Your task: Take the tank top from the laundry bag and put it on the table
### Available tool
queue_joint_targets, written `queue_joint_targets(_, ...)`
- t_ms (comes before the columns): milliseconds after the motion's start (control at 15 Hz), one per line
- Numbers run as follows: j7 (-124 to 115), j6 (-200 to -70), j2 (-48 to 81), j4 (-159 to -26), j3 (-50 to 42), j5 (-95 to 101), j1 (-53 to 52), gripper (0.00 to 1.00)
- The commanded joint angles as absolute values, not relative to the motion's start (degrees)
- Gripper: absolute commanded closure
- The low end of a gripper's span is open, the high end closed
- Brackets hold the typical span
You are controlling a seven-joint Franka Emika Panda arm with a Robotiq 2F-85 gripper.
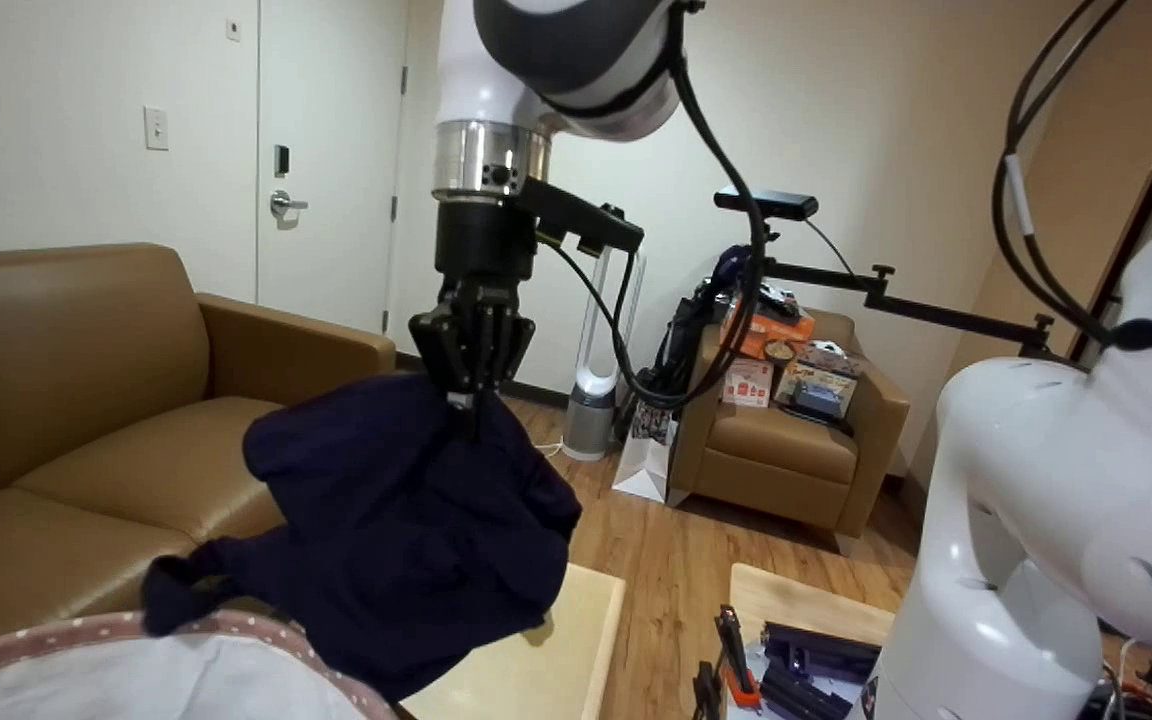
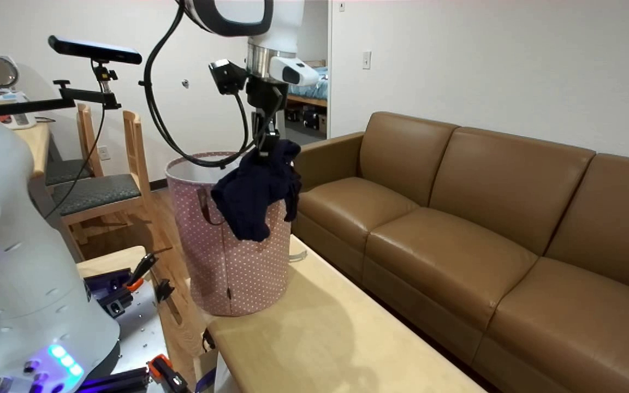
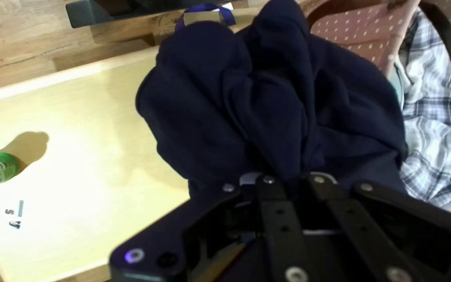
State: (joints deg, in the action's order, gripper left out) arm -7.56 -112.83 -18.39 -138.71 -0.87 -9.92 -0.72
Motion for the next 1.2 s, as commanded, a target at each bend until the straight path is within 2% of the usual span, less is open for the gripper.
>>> queue_joint_targets(0,-9.8,-115.6,-14.2,-135.3,-0.9,-11.3,0.3,0.94)
queue_joint_targets(400,-5.0,-117.4,-1.6,-129.8,-2.9,-16.4,0.1,0.94)
queue_joint_targets(1133,6.1,-118.8,20.4,-120.5,-0.5,-28.1,3.1,0.94)
